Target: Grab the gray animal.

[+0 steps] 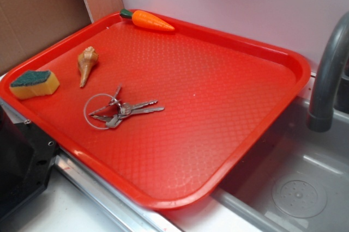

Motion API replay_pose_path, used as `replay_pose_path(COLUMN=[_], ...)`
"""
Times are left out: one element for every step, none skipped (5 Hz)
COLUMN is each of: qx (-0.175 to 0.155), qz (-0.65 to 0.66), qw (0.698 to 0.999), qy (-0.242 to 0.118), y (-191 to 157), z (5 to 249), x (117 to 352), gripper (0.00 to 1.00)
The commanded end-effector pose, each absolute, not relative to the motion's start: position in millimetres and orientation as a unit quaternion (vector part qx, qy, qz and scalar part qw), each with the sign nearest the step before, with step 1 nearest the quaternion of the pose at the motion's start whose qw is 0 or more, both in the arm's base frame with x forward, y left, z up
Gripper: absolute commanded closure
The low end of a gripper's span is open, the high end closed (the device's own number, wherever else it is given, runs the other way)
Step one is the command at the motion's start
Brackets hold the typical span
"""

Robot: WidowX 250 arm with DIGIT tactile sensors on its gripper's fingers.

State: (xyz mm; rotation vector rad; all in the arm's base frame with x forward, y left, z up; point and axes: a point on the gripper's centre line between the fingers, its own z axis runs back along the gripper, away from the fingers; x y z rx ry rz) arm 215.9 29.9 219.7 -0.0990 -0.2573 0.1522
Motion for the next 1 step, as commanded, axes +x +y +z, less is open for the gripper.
replay_pose_path(qx=[-0.031], qz=[0.077], qw=[0.987], qy=[-0.140], y=[22.6], z=[233.1], x=[216.8], gripper=[1.00])
